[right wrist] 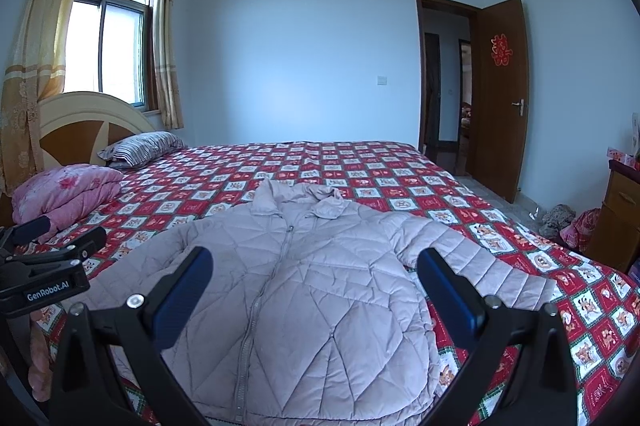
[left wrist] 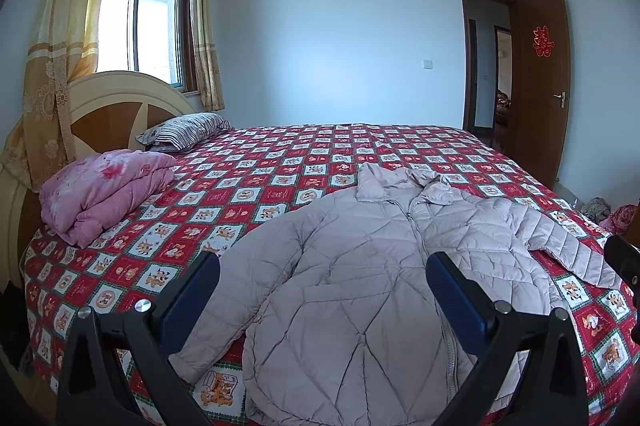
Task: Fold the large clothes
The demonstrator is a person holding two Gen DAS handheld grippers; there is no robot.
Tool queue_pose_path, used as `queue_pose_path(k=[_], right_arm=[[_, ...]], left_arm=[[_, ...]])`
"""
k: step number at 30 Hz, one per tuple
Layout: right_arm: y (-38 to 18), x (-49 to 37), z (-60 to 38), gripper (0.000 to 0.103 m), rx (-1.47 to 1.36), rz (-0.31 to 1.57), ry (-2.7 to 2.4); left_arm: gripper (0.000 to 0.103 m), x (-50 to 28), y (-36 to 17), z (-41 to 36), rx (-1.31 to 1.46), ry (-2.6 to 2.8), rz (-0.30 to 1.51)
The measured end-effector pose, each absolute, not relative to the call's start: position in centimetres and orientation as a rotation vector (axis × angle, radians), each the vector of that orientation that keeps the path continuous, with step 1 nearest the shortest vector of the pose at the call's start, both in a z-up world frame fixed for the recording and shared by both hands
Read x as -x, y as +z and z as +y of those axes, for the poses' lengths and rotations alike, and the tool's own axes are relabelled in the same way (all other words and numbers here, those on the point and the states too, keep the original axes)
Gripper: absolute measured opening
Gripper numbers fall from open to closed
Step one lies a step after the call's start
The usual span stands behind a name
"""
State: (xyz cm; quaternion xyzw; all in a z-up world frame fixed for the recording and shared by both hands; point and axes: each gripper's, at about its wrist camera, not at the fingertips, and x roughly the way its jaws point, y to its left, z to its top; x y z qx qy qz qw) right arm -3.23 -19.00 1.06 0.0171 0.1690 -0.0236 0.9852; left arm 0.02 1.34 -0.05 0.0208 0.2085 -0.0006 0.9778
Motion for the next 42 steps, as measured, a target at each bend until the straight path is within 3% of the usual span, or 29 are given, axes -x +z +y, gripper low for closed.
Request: queue_pose_path(k=[42], right_arm=[[-0.1, 2.8, -19.9, 0.103, -0.042, 0.365, -0.050]], left_arm=[[0.102, -0.1, 0.0, 1.7, -0.042, 0.003, 0.413]])
